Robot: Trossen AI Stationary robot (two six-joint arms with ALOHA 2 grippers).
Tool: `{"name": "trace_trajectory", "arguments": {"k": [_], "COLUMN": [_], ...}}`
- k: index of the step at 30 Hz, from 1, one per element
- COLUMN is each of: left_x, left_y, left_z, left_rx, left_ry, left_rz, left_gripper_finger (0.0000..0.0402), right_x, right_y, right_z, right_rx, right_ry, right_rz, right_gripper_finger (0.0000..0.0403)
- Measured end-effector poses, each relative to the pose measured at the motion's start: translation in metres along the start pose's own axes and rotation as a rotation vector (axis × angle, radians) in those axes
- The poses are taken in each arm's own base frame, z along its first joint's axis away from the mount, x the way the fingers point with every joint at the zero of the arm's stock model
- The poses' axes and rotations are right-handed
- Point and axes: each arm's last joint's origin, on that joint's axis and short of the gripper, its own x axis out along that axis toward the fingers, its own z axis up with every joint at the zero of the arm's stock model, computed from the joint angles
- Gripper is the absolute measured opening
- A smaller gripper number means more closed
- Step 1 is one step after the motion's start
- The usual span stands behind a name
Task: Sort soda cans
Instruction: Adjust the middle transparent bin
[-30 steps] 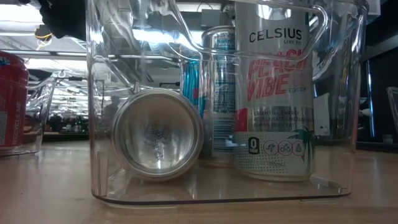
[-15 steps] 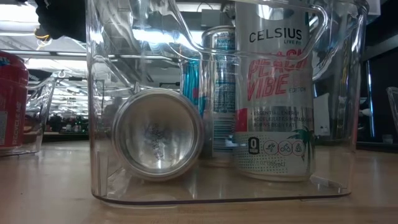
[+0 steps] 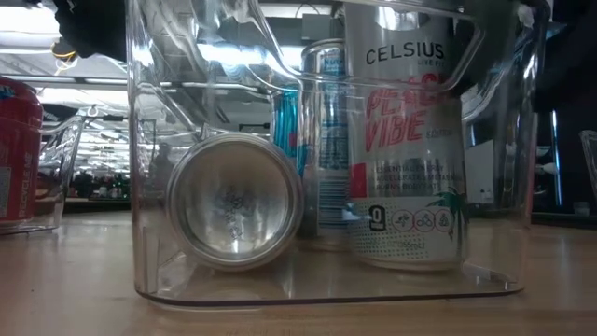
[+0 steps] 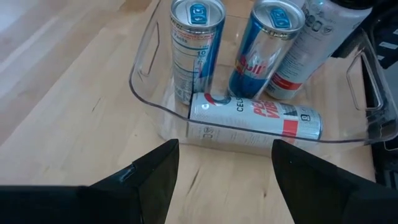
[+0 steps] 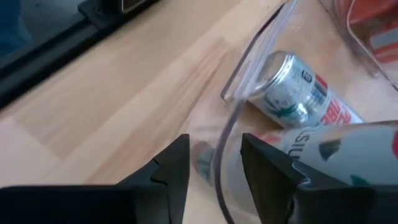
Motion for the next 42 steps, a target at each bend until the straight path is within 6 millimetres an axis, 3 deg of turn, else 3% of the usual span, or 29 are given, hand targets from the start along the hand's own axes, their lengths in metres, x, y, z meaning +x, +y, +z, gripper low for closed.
{"name": "trace_trajectory", "arguments": {"k": [12,24,31,42], "left_x": [0.0,0.0,0.0,0.0], "left_y": [0.0,0.0,0.0,0.0], "left_z": [0.0,0.0,0.0,0.0], "left_rx": [0.002,0.003,0.002,0.001], "left_ry": [0.0,0.0,0.0,0.0], "left_rz": [0.0,0.001,0.001,0.001], "left_gripper_finger": [0.0246,0.0246,0.0246,0.0246], "right_x": [0.005,0.018,0.015,0.027], "right_y": [-0.001,0.001,0.013,0.021], "right_z": [0.009,0.016,0.02,0.025], "right_rx": [0.067,0.154,0.189,0.208], "right_ry": [-0.092,-0.172,-0.188,-0.248], "right_rz": [-0.034,-0.095,-0.121,-0.117], "right_gripper_finger": [0.0063,0.0058,0.0058,0.0058]}}
